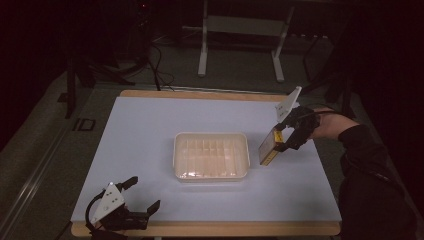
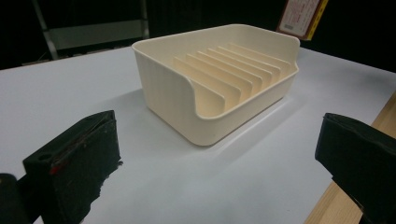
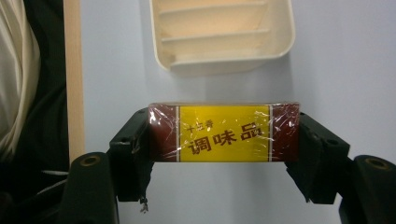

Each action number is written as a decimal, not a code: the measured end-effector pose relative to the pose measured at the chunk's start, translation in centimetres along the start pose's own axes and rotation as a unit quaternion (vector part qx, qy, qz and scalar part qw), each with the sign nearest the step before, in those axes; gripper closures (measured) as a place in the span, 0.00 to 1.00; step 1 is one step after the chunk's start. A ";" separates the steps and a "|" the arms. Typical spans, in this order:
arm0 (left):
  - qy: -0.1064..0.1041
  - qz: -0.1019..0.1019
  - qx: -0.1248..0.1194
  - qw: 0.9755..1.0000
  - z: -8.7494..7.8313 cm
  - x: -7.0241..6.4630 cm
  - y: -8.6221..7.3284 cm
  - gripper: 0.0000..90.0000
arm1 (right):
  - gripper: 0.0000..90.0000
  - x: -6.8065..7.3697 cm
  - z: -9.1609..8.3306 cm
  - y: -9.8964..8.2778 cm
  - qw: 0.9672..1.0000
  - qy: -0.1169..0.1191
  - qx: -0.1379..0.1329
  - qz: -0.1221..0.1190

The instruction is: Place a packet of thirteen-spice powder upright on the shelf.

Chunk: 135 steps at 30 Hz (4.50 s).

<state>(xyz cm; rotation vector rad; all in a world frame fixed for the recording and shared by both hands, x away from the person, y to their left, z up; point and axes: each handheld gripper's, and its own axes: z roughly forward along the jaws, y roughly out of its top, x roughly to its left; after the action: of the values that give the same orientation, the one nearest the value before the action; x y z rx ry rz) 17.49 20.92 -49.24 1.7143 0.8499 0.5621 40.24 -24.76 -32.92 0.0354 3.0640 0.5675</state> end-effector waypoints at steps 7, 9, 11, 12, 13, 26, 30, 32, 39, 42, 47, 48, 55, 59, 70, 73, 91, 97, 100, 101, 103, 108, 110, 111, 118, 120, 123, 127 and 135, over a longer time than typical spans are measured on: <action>0.000 0.000 0.000 1.000 0.0 0.0 0.0 0.00 | 0.35 0.5 -0.8 2.2 1.000 0.001 0.000 -0.010; 0.000 0.001 0.000 1.000 0.0 0.0 0.0 0.00 | 0.35 0.6 -1.0 2.7 1.000 -0.001 -0.002 -0.016; 0.000 0.002 0.000 1.000 0.0 0.0 0.0 0.00 | 0.35 0.8 -1.2 3.3 1.000 0.002 -0.005 -0.021; 0.000 0.002 -0.001 1.000 0.0 0.0 0.0 0.00 | 0.35 0.9 -1.2 3.6 1.000 0.001 -0.006 -0.025; 0.000 0.002 -0.001 1.000 0.0 0.0 0.0 0.00 | 0.35 1.0 -1.2 3.8 1.000 0.000 -0.005 -0.027; -0.001 0.001 -0.001 1.000 -0.1 0.0 0.0 0.00 | 0.35 1.1 -0.3 6.6 0.999 0.002 -0.022 -0.048; -0.001 0.002 -0.001 1.000 -0.1 0.0 0.0 0.00 | 0.35 0.9 0.6 7.6 0.998 0.006 -0.022 -0.050; -0.001 0.002 -0.001 1.000 -0.1 0.0 0.0 0.00 | 0.35 0.9 1.0 8.2 0.998 0.009 -0.026 -0.054; -0.001 0.001 -0.002 1.000 -0.1 0.0 0.0 0.00 | 0.35 1.1 2.1 10.2 0.997 0.009 -0.046 -0.064; -0.002 0.002 -0.001 1.000 -0.1 -0.1 0.0 0.00 | 0.36 1.2 2.8 11.2 0.996 0.012 -0.050 -0.070; -0.003 0.002 -0.002 1.000 -0.2 0.0 0.0 0.00 | 0.35 1.3 3.5 12.3 0.995 0.021 -0.067 -0.074; -0.003 0.001 -0.003 1.000 -0.2 -0.1 0.0 0.00 | 0.35 1.3 3.5 12.3 0.995 0.021 -0.067 -0.074; -0.005 0.004 -0.001 1.000 -0.1 -0.1 0.0 0.00 | 0.36 1.3 4.7 13.5 0.992 0.028 -0.087 -0.082; -0.006 0.003 -0.002 1.000 -0.1 -0.1 0.0 0.00 | 0.36 1.3 5.4 14.2 0.990 0.033 -0.103 -0.086; -0.007 0.000 -0.005 1.000 -0.3 0.0 0.0 0.00 | 0.36 0.2 8.1 15.6 0.988 0.042 -0.126 -0.078; -0.007 0.002 -0.004 1.000 -0.3 0.0 0.0 0.00 | 0.36 -0.2 9.0 15.6 0.988 0.041 -0.127 -0.076; -0.009 0.002 -0.003 1.000 -0.3 -0.1 0.0 0.00 | 0.36 -0.9 12.8 15.7 0.992 0.046 -0.110 -0.043; -0.009 0.002 -0.004 1.000 -0.3 -0.1 0.0 0.00 | 0.36 -1.0 13.9 15.9 0.993 0.047 -0.106 -0.035; -0.009 0.001 -0.004 1.000 -0.3 -0.1 0.1 0.00 | 0.36 -1.0 14.5 16.1 0.993 0.045 -0.105 -0.037; -0.009 0.001 -0.004 1.000 -0.3 -0.1 0.1 0.00 | 0.36 -0.9 14.8 16.2 0.993 0.045 -0.104 -0.037; -0.009 0.001 -0.003 1.000 -0.3 -0.1 0.0 0.00 | 0.36 -1.0 15.2 16.2 0.993 0.047 -0.105 -0.035; -0.009 0.001 -0.004 1.000 -0.3 -0.1 0.0 0.00 | 0.36 -1.3 16.1 15.9 0.992 0.056 -0.110 -0.026; -0.009 0.001 -0.004 1.000 -0.3 -0.1 0.0 0.00 | 0.36 -1.2 16.4 15.9 0.991 0.057 -0.115 -0.026; -0.009 0.001 -0.004 1.000 -0.3 -0.1 0.0 0.00 | 0.36 -1.2 16.4 15.9 0.991 0.055 -0.116 -0.028; -0.009 0.001 -0.004 1.000 -0.3 -0.1 0.1 0.00 | 0.35 -0.9 16.3 16.0 0.992 0.051 -0.109 -0.035; -0.009 0.002 -0.004 1.000 -0.3 -0.1 0.1 0.00 | 0.32 -0.8 16.2 16.1 0.993 0.051 -0.105 -0.033; -0.009 0.001 -0.003 1.000 -0.3 -0.1 0.1 0.00 | 0.29 -0.8 15.7 16.2 0.993 0.048 -0.108 -0.030; -0.009 0.001 -0.004 1.000 -0.3 -0.1 0.1 0.00 | 0.29 -0.5 14.8 16.3 0.993 0.038 -0.112 -0.031; -0.007 0.000 -0.003 1.000 -0.2 -0.1 0.0 0.00 | 0.28 -0.3 13.5 15.8 0.992 0.022 -0.123 -0.016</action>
<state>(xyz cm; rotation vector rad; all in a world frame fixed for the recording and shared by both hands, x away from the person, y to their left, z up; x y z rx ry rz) 17.29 20.97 -49.12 1.7116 0.8376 0.5521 41.26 -5.19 -39.90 -0.0325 3.0048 0.9515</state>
